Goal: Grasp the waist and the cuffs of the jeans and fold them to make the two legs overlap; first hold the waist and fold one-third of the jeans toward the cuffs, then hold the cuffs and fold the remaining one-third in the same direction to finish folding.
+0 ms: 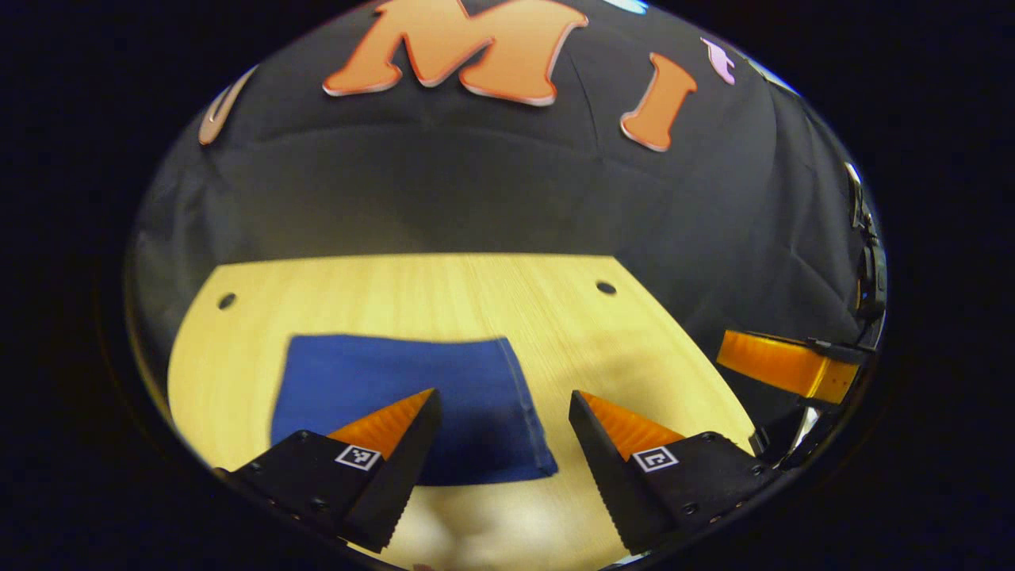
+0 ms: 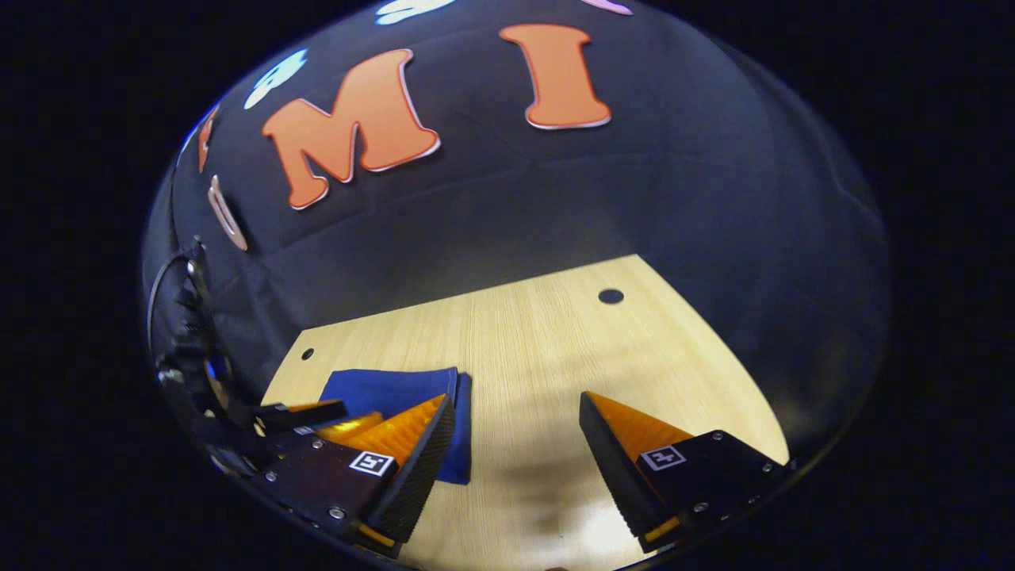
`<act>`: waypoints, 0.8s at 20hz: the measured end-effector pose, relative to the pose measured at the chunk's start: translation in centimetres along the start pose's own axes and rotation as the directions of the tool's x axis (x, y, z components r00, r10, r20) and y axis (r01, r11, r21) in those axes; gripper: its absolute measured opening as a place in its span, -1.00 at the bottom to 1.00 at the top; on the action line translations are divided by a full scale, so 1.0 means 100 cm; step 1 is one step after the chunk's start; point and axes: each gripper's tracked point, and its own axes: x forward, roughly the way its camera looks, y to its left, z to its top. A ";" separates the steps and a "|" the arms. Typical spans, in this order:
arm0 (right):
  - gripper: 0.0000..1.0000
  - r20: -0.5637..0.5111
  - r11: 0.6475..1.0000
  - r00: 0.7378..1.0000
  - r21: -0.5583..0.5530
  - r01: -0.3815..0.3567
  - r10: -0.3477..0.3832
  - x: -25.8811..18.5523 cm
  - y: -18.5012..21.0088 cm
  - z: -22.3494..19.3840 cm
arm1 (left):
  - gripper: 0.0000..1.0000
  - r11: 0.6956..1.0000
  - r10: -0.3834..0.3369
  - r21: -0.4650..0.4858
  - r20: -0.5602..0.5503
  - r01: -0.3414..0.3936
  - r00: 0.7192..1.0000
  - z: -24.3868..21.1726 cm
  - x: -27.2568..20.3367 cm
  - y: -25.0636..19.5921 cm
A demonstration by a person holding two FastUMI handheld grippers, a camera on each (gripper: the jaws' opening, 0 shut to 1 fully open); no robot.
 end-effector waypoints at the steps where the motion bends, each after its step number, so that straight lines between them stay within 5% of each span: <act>1: 0.95 0.027 1.000 1.000 -0.026 0.007 -0.007 -0.003 0.006 0.011 | 0.97 0.999 0.036 -0.003 0.057 -0.036 0.998 0.017 -0.017 0.016; 5: 0.94 0.177 0.997 0.984 -0.069 0.027 -0.015 -0.019 0.034 0.058 | 0.96 0.993 0.117 -0.049 0.225 -0.109 0.967 0.042 -0.078 0.044; 12: 0.93 0.429 0.992 0.902 -0.125 0.017 0.039 -0.063 0.089 0.111 | 0.95 0.971 0.232 -0.056 0.461 -0.232 0.857 0.032 -0.089 0.029; 16: 0.93 0.460 0.988 0.886 -0.154 0.017 0.056 -0.076 0.112 0.108 | 0.94 0.959 0.262 -0.059 0.553 -0.276 0.791 0.034 -0.101 0.026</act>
